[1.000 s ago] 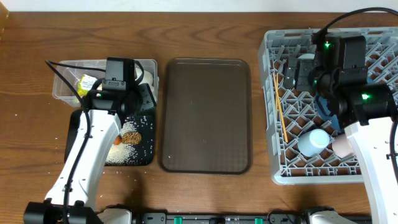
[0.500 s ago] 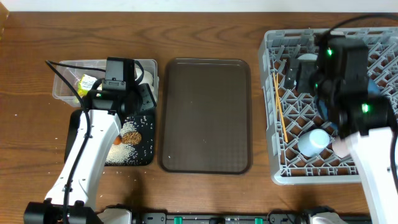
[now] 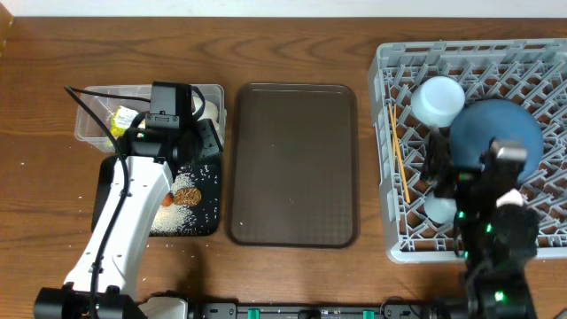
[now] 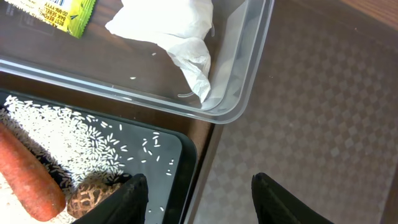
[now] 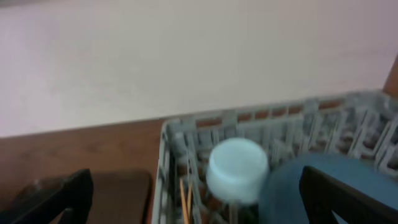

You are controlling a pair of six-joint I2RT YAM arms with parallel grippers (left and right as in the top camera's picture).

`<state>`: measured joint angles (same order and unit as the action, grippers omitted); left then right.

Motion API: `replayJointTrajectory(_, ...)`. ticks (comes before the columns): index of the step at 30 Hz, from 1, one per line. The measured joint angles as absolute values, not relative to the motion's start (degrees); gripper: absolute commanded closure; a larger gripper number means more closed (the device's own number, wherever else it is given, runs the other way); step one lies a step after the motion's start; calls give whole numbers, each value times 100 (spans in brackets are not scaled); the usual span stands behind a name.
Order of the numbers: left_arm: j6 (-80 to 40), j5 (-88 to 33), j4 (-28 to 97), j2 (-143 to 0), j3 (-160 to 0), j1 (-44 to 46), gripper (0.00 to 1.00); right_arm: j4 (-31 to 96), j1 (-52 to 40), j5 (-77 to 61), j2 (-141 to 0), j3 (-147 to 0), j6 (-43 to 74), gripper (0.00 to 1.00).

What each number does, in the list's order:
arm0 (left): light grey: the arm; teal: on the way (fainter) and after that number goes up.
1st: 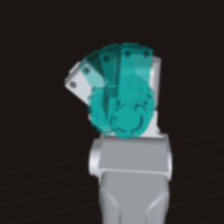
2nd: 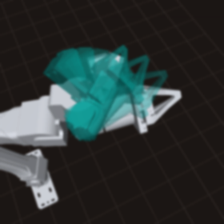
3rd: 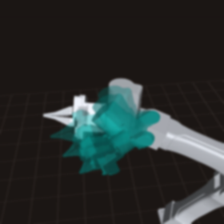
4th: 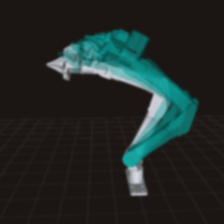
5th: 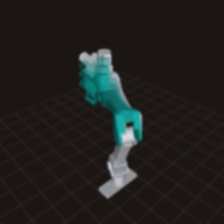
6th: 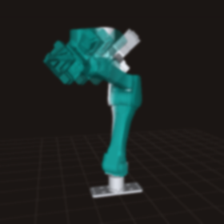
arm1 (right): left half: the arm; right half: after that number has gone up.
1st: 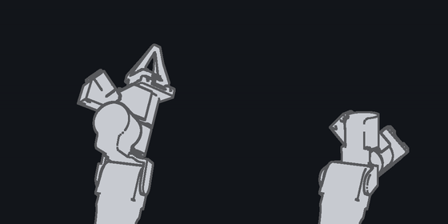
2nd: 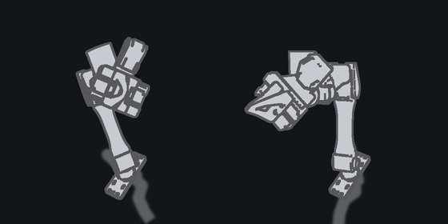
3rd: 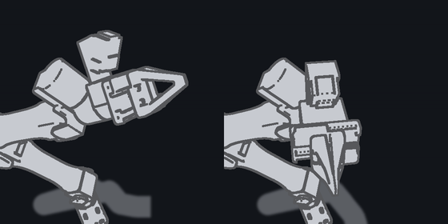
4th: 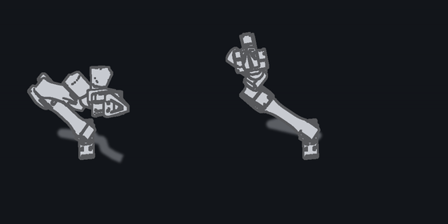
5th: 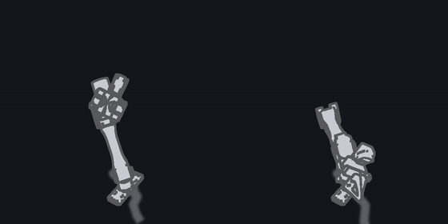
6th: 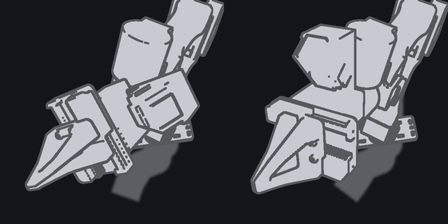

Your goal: Sort waste into correct bins and load items into the dishwasher rack

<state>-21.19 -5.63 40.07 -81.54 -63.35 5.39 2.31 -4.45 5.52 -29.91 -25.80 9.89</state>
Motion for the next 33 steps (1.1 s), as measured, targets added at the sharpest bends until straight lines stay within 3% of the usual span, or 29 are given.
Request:
replayJointTrajectory(16, -2119, -561, 4010, -8154, -6335, 539, 45, -95, -427, 569, -191, -333, 1116, 1)
replayJointTrajectory(24, -2119, -561, 4007, -8156, -6335, 539, 45, 349, -410, 530, -73, -51, 1151, 1)
replayJointTrajectory(33, -2119, -561, 4010, -8154, -6335, 539, 45, 403, -408, 80, -67, -45, 56, 1)
